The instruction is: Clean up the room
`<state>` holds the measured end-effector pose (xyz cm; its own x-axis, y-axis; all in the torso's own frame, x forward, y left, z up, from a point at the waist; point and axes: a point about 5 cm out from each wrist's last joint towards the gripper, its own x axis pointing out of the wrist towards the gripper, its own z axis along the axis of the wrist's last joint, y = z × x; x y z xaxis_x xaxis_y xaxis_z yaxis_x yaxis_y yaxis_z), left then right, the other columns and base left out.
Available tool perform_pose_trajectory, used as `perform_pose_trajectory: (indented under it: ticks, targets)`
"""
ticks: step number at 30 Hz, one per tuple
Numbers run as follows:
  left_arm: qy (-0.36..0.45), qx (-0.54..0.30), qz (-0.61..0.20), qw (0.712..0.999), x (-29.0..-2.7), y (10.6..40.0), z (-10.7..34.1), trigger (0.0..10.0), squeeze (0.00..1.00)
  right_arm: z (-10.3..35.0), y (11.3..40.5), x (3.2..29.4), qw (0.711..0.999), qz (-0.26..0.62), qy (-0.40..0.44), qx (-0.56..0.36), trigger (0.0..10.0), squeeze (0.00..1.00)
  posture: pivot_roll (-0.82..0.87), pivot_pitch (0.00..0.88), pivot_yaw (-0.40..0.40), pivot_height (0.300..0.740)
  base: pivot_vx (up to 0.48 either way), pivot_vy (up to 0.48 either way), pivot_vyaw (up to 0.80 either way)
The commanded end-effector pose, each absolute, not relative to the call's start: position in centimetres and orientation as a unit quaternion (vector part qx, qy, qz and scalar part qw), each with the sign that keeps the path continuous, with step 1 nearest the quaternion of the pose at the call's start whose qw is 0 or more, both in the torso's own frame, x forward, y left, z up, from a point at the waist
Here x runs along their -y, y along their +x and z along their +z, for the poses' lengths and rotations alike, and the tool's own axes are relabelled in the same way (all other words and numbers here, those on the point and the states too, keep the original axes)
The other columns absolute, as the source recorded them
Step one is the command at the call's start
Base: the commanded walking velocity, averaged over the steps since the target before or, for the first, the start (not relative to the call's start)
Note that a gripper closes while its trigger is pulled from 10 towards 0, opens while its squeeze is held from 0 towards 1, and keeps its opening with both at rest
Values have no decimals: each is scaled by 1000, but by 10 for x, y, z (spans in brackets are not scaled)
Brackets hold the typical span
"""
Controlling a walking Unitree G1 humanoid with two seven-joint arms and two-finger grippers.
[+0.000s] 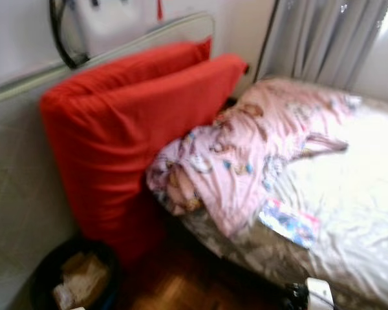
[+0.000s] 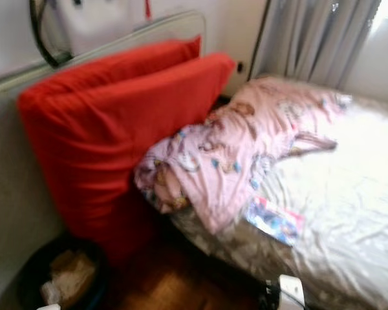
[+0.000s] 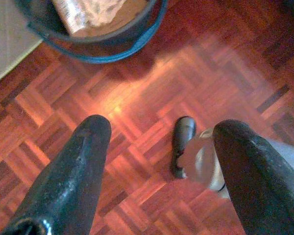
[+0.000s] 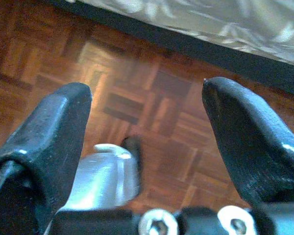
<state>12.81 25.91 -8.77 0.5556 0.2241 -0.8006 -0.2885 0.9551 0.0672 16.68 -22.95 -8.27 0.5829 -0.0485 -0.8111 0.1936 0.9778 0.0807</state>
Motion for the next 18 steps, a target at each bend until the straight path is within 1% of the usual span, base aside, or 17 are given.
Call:
perform_pose_trajectory:
  ticks: [1, 7, 14, 18]
  targets:
    - [-38, -449, 135, 882, -247, 134, -89, 10000, 0, -84, 161, 237, 883, -81, 78, -455, 10000, 0, -32, 0, -10, 740, 0, -334, 0]
    - [-36, -448, 121, 885, -227, 148, -90, 10000, 0, -84, 161, 236, 884, -79, 78, -454, 10000, 0, -35, 0, -5, 740, 0, -332, 0]
    - [-32, -449, 116, 886, -223, 151, -90, 10000, 0, -84, 160, 235, 882, -84, 83, -456, 10000, 0, -40, 0, 1, 740, 0, -333, 0]
    - [-27, -450, 121, 884, -236, 146, -89, 10000, 0, -85, 160, 234, 881, -85, 87, -457, 10000, 0, -42, 0, 4, 740, 0, -331, -686]
